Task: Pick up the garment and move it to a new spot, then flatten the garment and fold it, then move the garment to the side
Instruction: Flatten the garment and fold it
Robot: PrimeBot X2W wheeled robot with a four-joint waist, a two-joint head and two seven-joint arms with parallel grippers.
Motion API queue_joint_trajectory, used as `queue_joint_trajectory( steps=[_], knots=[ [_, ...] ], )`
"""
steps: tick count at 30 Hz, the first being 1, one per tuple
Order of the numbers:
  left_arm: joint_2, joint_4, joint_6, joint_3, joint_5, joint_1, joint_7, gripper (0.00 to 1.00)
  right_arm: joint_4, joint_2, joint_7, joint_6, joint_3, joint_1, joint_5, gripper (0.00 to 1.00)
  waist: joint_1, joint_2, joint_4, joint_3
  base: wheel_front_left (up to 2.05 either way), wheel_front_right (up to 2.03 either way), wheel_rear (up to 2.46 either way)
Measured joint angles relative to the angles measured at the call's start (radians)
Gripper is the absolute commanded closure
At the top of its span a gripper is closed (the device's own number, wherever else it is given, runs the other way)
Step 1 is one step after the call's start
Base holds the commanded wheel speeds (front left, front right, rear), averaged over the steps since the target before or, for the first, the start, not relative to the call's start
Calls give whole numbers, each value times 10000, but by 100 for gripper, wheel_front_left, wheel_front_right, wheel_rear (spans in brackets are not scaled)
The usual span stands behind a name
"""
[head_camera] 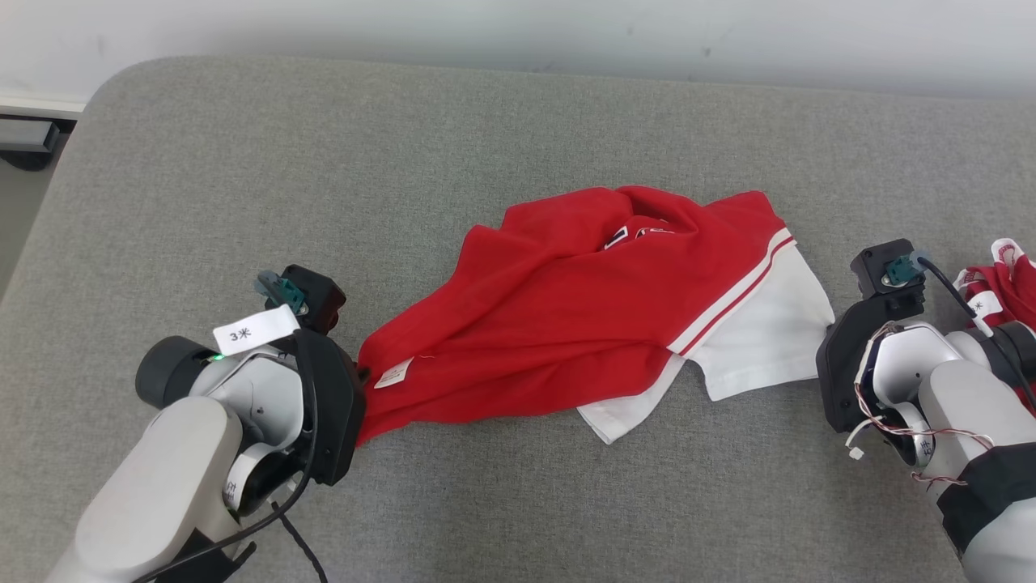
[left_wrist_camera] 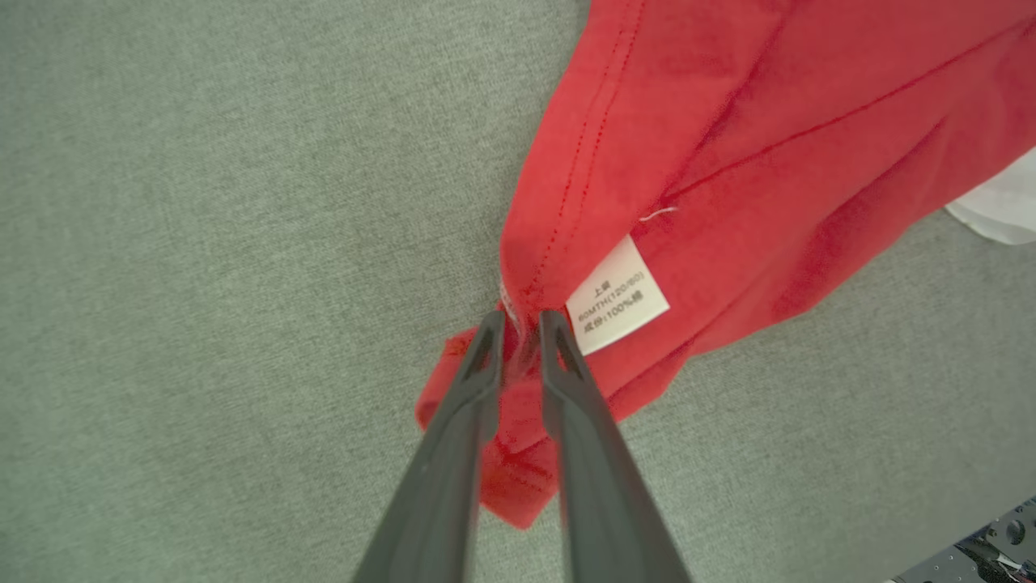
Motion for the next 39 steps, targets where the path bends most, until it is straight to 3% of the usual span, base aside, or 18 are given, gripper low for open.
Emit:
queue_joint_trajectory(
  steps=[1, 7, 13, 17, 25, 28, 32, 35, 39],
  knots=[
    [2, -13, 0, 0, -27, 8, 13, 100, 6, 0, -23, 0, 0, 0, 0, 100, 0, 0, 0, -3, 0, 0, 0],
    [-6, -163, 15, 146, -36, -12, -192, 100, 44, 36, -199, -17, -151, -1, 201, 100, 0, 0, -6, -62, 0, 0, 0],
    [-598, -267, 748, 1517, -679, -321, -1409, 100, -403, 531, -1016, -180, -1478, -388, 1578, 100, 0, 0, -32, -240, 0, 0, 0],
    [-1160, -324, 1243, 2529, -1402, -439, -2259, 100, -834, 345, -1570, -221, -2059, -658, 1801, 100, 0, 0, -70, -423, 0, 0, 0],
    [-1363, -535, 1513, 3287, -1804, -366, -3304, 100, -1584, -4, -2301, -255, -2721, -443, 2132, 100, -2, 0, -163, -870, 0, 0, 0],
    [-1787, -1210, 1484, 3833, -2663, 36, -3793, 100, -2370, 6, -2669, -222, -3091, 105, 2479, 100, -2, 0, -209, -1112, 0, 0, 0],
    [-2320, -2288, 1110, 4021, -3726, 1352, -4002, 100, -3643, 42, -2986, 31, -3843, 1192, 3321, 100, -2, 0, -270, -1479, 0, 0, 0],
    [-2612, -3559, 825, 4107, -4732, 2624, -3969, 100, -5534, 397, -3074, 196, -4324, 2440, 4155, 100, -3, -1, -315, -1769, 0, 0, 0],
    [-2512, -5496, 692, 4230, -5618, 3703, -3735, 100, -7952, 700, -3104, 203, -4834, 3738, 4788, 100, -3, -1, -384, -2080, 0, 0, 0]
  ],
)
